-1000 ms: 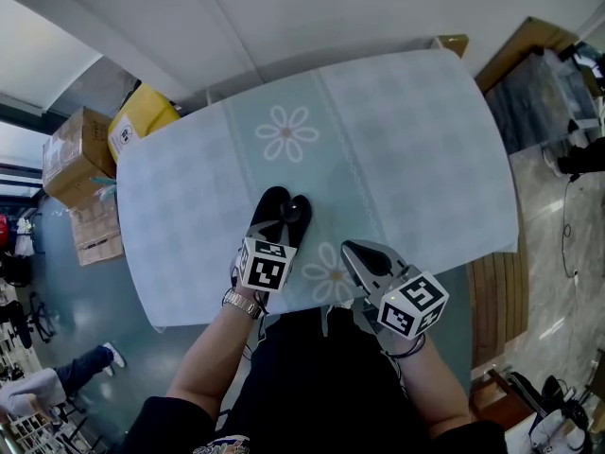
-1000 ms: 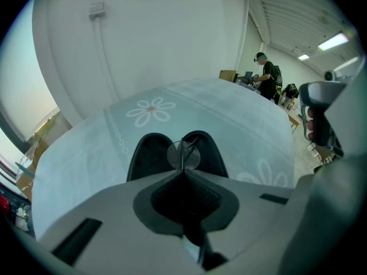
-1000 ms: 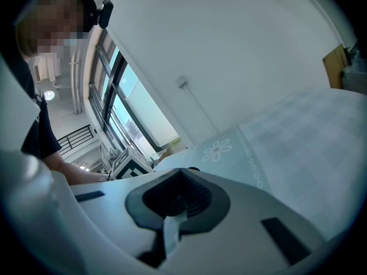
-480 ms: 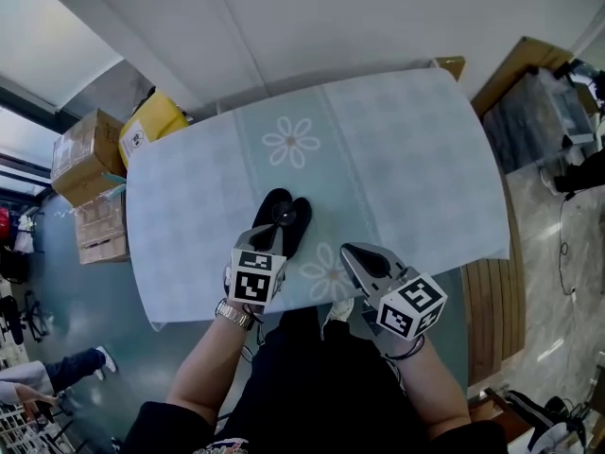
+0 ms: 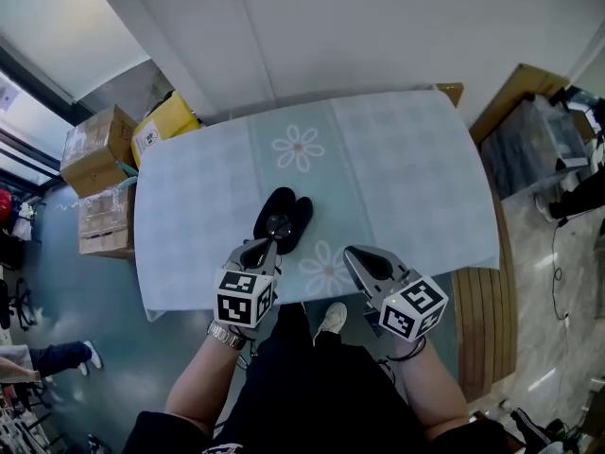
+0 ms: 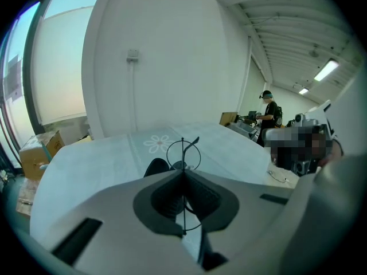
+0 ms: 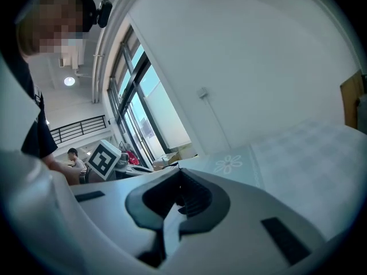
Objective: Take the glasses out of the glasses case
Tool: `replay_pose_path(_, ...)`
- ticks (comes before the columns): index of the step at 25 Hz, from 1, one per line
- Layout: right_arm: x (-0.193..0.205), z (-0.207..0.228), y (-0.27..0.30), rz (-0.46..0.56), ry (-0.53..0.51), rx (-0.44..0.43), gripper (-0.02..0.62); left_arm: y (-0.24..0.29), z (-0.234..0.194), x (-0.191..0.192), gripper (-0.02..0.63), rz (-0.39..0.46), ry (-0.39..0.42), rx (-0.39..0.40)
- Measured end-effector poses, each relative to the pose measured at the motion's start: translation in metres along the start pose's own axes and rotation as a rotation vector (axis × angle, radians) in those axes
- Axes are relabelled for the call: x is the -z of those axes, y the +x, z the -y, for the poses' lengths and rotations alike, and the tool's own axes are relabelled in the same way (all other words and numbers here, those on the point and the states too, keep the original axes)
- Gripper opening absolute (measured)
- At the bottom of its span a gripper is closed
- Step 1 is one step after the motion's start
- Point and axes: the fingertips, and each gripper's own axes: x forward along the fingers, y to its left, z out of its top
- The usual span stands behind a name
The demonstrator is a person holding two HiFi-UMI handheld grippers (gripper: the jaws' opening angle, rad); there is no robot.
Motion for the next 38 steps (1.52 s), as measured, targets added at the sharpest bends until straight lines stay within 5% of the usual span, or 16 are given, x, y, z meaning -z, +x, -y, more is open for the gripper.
replay_pose_path(14,0.018,-0.061,0.038,-0.043,-0.022,-0.073,0.023,-0.077,-0.014,0.031,0.030,0.069,-0.083,0.036)
replay_pose_path(38,0.064,-0.150,0.046,0.016,0.017,0.175,0.023,-0.130,-0.050,0.064,0.030,0.095,0.026,0.296)
